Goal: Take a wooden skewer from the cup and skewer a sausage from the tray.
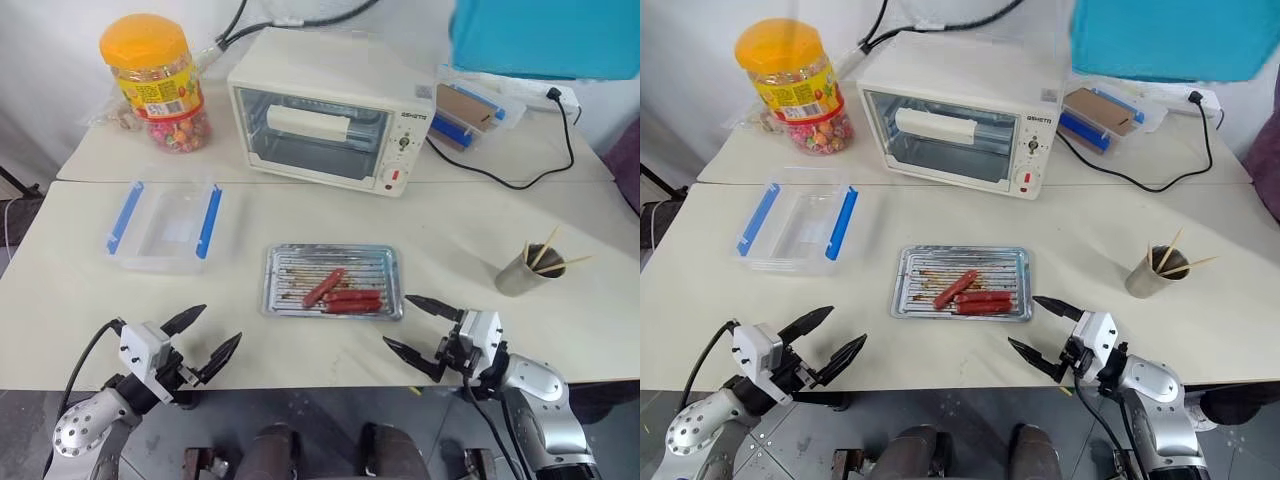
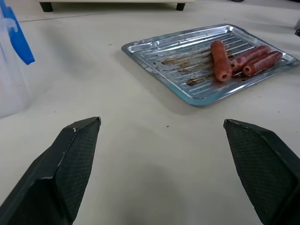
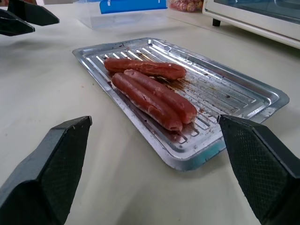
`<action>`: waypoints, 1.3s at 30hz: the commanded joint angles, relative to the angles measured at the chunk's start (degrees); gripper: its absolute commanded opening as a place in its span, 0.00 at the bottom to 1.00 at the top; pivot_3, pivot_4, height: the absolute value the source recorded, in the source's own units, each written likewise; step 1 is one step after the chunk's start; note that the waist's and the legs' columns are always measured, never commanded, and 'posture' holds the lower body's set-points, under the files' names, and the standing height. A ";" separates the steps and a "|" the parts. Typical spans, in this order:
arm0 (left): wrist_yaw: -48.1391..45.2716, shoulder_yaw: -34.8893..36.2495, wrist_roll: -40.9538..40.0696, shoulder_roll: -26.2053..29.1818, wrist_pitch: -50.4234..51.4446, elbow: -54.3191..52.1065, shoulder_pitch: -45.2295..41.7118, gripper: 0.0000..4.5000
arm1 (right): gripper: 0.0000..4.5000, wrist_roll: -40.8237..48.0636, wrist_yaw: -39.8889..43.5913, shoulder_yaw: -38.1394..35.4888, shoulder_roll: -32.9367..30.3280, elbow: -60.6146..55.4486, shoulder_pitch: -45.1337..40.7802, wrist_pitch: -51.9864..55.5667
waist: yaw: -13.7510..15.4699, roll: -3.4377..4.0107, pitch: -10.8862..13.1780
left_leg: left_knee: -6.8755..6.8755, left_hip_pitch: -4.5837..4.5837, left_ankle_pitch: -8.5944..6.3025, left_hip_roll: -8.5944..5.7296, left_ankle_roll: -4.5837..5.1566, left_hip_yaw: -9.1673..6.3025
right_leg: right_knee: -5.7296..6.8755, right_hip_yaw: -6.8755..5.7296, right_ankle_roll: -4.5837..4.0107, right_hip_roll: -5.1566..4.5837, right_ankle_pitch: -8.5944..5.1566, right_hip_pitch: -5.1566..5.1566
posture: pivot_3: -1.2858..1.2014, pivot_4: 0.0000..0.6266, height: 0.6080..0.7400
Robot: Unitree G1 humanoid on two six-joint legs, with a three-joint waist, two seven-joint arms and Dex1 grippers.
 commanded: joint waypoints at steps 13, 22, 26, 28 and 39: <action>1.20 -0.85 1.06 -1.96 -2.06 -0.10 -1.03 0.99 | 1.00 0.84 -1.93 0.39 -0.39 -3.92 2.05 1.28 | 0.01 0.00 0.00 | 0.00 0.00 0.00 0.00 0.00 0.00 | 0.00 0.00 0.00 0.00 0.00 0.00 | 0.52 0.24 1.00; 1.43 -0.49 1.46 -1.71 -3.05 0.29 -0.38 0.99 | 1.00 0.90 -0.38 0.21 0.18 -1.40 2.57 -1.26 | 0.03 0.00 0.00 | 0.00 0.00 0.00 0.00 0.00 0.00 | 0.00 0.00 0.00 0.00 0.00 0.00 | 0.52 0.24 1.00; 1.66 -0.12 1.60 -1.57 -3.64 1.32 -1.30 0.99 | 1.00 0.33 -0.53 0.82 1.21 0.86 0.81 -2.80 | -0.01 0.00 0.00 | 0.00 0.01 0.00 0.00 0.00 0.00 | 0.00 0.00 0.00 0.00 0.00 0.00 | 0.52 0.24 1.00; 1.65 -0.03 1.49 -1.35 -3.64 1.23 -1.33 0.99 | 1.00 0.27 -0.13 1.43 1.48 1.33 -0.06 -2.88 | -0.04 0.00 0.00 | 0.00 0.00 0.00 0.00 0.00 0.00 | 0.00 0.00 0.00 0.00 0.00 0.00 | 0.52 0.24 1.00; 3.44 0.84 0.44 -2.54 -3.41 0.11 0.48 0.99 | 1.00 1.56 -3.76 -0.14 3.57 1.83 -1.09 -2.40 | -0.03 0.00 0.00 | 0.00 0.00 0.00 0.01 0.00 0.00 | 0.00 0.00 0.00 0.00 0.00 -0.01 | 0.52 0.24 1.00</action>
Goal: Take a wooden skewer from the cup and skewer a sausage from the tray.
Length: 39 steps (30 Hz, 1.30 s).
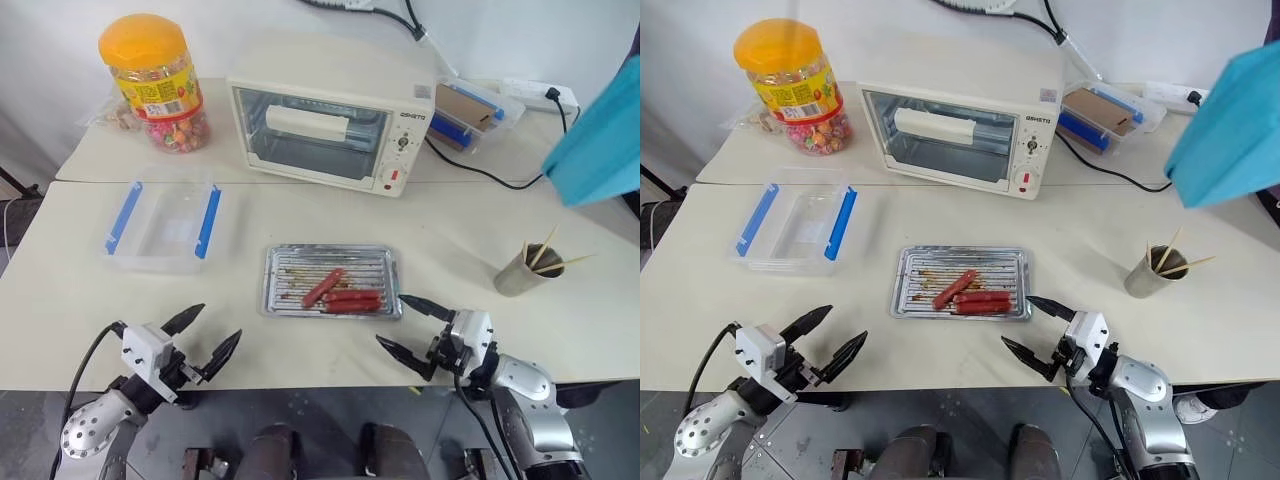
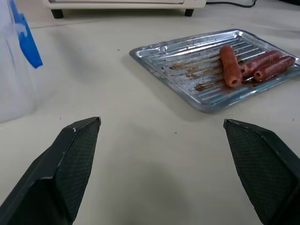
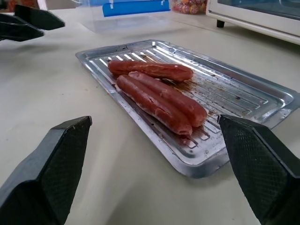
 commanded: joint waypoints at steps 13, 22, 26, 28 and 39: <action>7.76 3.53 -0.10 -4.86 -1.18 -2.91 0.57 0.99 | 1.00 1.08 -5.39 -2.49 2.33 -0.40 -1.17 -0.62 | 0.01 0.00 0.00 | -0.01 0.00 0.00 0.00 0.00 0.00 | 0.00 0.00 0.00 0.00 0.00 0.00 | 0.52 0.24 1.00; 19.64 6.47 -1.23 -13.87 -1.31 -6.65 0.27 0.99 | 1.00 1.60 -13.81 -7.52 8.09 2.66 -1.45 -3.01 | 0.06 -0.03 -0.02 | 0.00 -0.01 0.00 -0.01 0.00 0.00 | 0.01 0.02 0.00 -0.01 0.00 0.00 | 0.52 0.24 1.00; 19.98 4.36 -0.13 -15.35 -0.87 -8.01 2.38 0.99 | 1.00 1.10 -13.64 -6.61 7.93 0.93 0.51 -2.69 | 0.04 -0.03 -0.02 | -0.02 -0.01 -0.01 -0.02 0.00 0.00 | 0.00 0.03 0.00 -0.01 0.00 0.00 | 0.52 0.24 1.00; 20.36 4.09 0.16 -15.56 -0.78 -7.81 2.21 0.99 | 1.00 0.96 -13.73 -6.41 7.82 0.65 0.78 -2.72 | 0.03 -0.04 -0.02 | -0.02 -0.01 -0.01 -0.02 0.00 0.00 | 0.00 0.03 0.00 0.00 0.00 -0.01 | 0.52 0.24 1.00; 21.12 4.08 0.55 -14.30 0.17 -6.88 -1.55 0.99 | 1.00 -0.37 -13.11 -4.74 8.01 1.24 -0.12 -3.96 | -0.03 -0.03 -0.03 | -0.01 -0.01 -0.01 -0.01 0.00 0.01 | 0.00 0.04 0.00 0.01 0.00 -0.01 | 0.52 0.24 1.00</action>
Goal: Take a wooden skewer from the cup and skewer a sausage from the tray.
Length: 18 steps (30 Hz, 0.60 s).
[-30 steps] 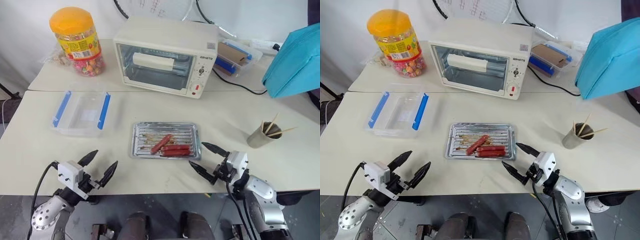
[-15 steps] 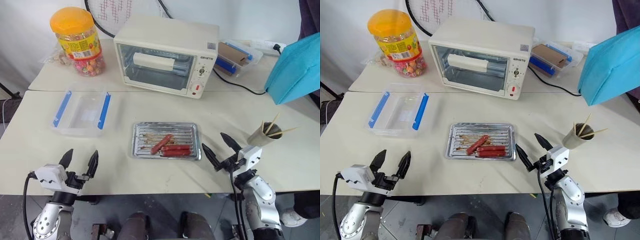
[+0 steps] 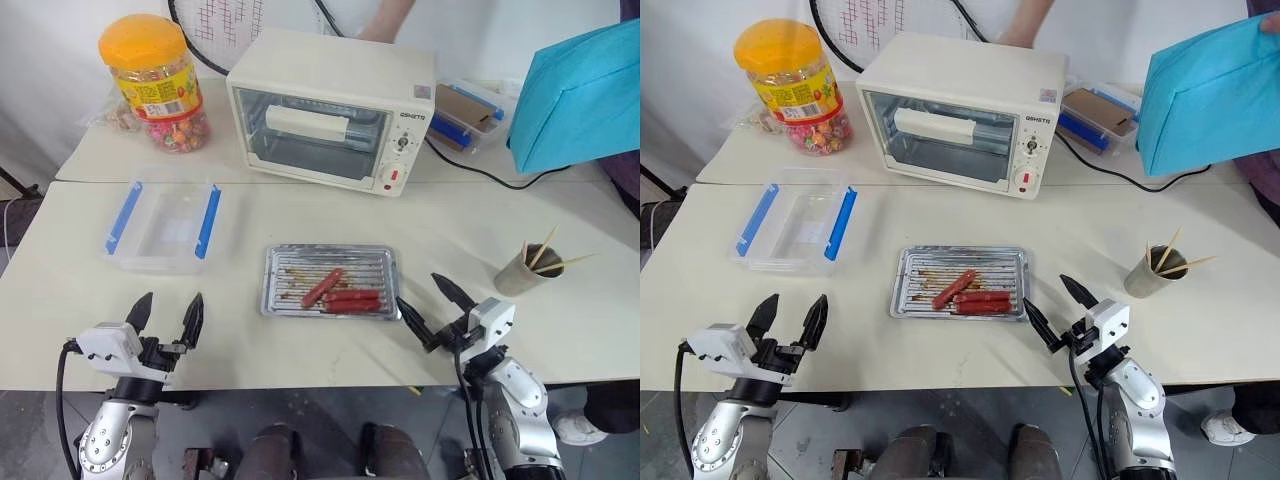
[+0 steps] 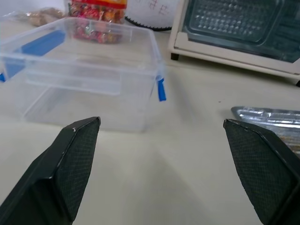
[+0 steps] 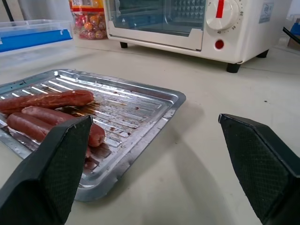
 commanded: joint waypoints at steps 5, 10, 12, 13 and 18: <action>-0.14 0.37 0.97 0.75 -0.97 -0.61 0.15 0.99 | 1.00 -0.39 -0.03 0.60 0.19 -0.91 -0.30 -1.12 | -0.03 0.00 0.00 | 0.00 0.00 0.00 0.01 0.00 0.00 | 0.00 0.00 0.00 0.01 0.00 -0.01 | 0.52 0.24 1.00; -0.72 -0.89 1.16 0.82 -0.17 -0.63 -0.17 0.99 | 1.00 -0.68 0.07 0.90 -0.32 -1.27 -0.68 -1.13 | -0.03 0.00 0.00 | 0.00 0.00 0.00 0.00 0.00 0.00 | 0.00 0.00 0.00 0.01 0.00 0.00 | 0.52 0.24 1.00; -0.87 -1.19 1.27 0.90 0.01 -0.71 -0.36 0.99 | 1.00 -0.85 -0.15 0.83 -0.42 -1.48 -0.53 -0.92 | -0.03 0.00 0.00 | 0.00 0.00 0.00 0.00 0.00 0.00 | 0.00 0.00 0.00 0.01 0.00 0.00 | 0.52 0.24 1.00; -0.84 -1.10 1.21 0.97 0.02 -0.64 -0.45 0.99 | 1.00 -0.93 -0.26 0.89 -0.43 -1.70 -0.43 -0.67 | -0.03 0.00 0.00 | 0.00 0.00 0.00 0.00 0.00 0.00 | 0.00 0.00 0.00 0.01 0.00 0.00 | 0.52 0.24 1.00; -0.87 -1.14 1.30 0.92 -0.31 0.13 -0.73 0.99 | 1.00 -1.34 -0.39 1.02 -0.75 -2.84 0.24 -0.19 | -0.02 0.00 0.00 | 0.00 0.00 0.00 0.00 0.00 0.00 | 0.00 0.00 0.00 0.01 0.00 -0.01 | 0.52 0.24 1.00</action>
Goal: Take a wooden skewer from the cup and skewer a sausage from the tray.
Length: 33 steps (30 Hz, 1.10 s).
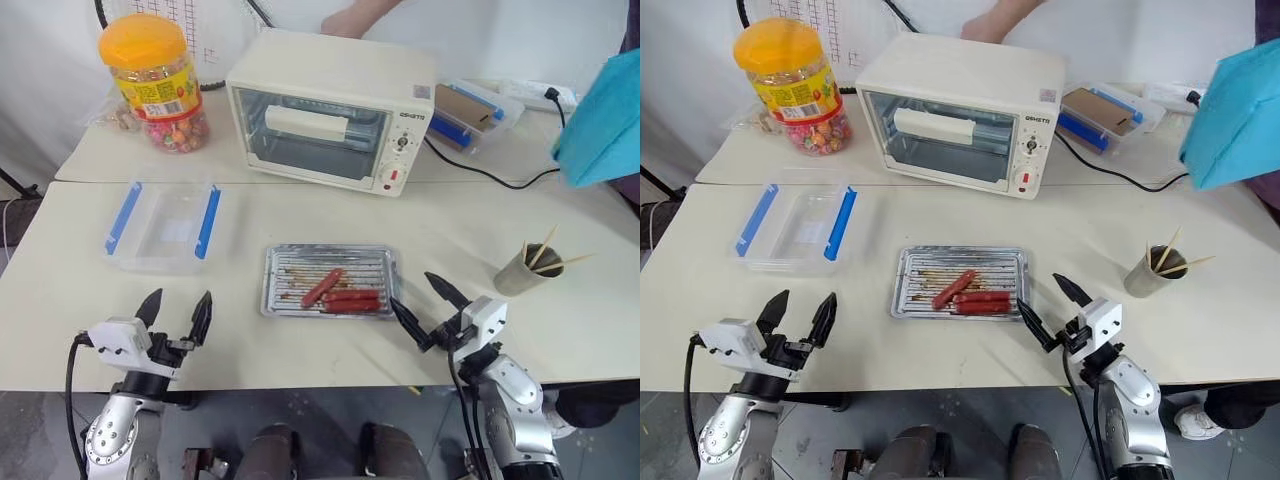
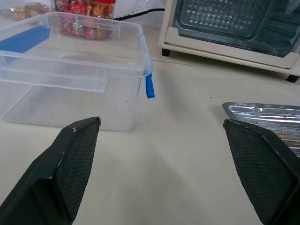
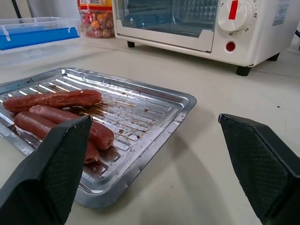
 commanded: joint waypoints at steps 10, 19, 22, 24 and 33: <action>-0.82 -1.28 0.76 0.27 -1.38 0.84 -0.92 0.99 | 1.00 0.51 0.28 -0.44 -1.74 -3.37 2.12 -0.19 | 0.04 0.00 0.00 | 0.00 0.00 0.00 -0.01 0.00 0.00 | 0.00 0.00 0.00 -0.01 0.00 0.00 | 0.52 0.24 1.00; -2.80 -3.91 2.15 2.16 -0.82 -0.10 0.47 0.99 | 1.00 1.24 1.89 -0.40 -3.01 -3.69 2.91 0.03 | 0.07 0.00 0.00 | -0.01 0.00 0.00 -0.01 0.00 0.00 | -0.01 0.00 0.00 -0.01 0.00 0.00 | 0.52 0.24 1.00; -3.27 -3.99 2.93 2.67 -1.72 0.26 0.37 0.99 | 1.00 1.32 2.02 -0.47 -3.16 -3.74 2.99 0.12 | 0.08 0.00 0.00 | 0.00 0.00 0.00 -0.01 0.00 0.00 | -0.01 0.00 0.00 -0.01 0.00 0.00 | 0.52 0.24 1.00; -3.26 -3.82 3.05 2.66 -1.98 0.52 0.31 0.99 | 1.00 1.36 2.14 -0.43 -3.21 -3.76 2.94 0.20 | 0.08 0.00 0.00 | 0.00 0.00 0.00 -0.01 0.00 0.00 | -0.01 0.00 0.00 -0.01 0.00 0.00 | 0.52 0.24 1.00; -4.38 -1.93 1.04 2.85 -2.57 2.18 0.54 0.99 | 1.00 1.25 2.17 -0.19 -3.66 -5.36 3.23 1.73 | 0.07 0.00 0.00 | 0.00 0.00 0.00 -0.01 0.00 0.00 | -0.01 0.00 0.00 -0.01 0.00 0.00 | 0.52 0.24 1.00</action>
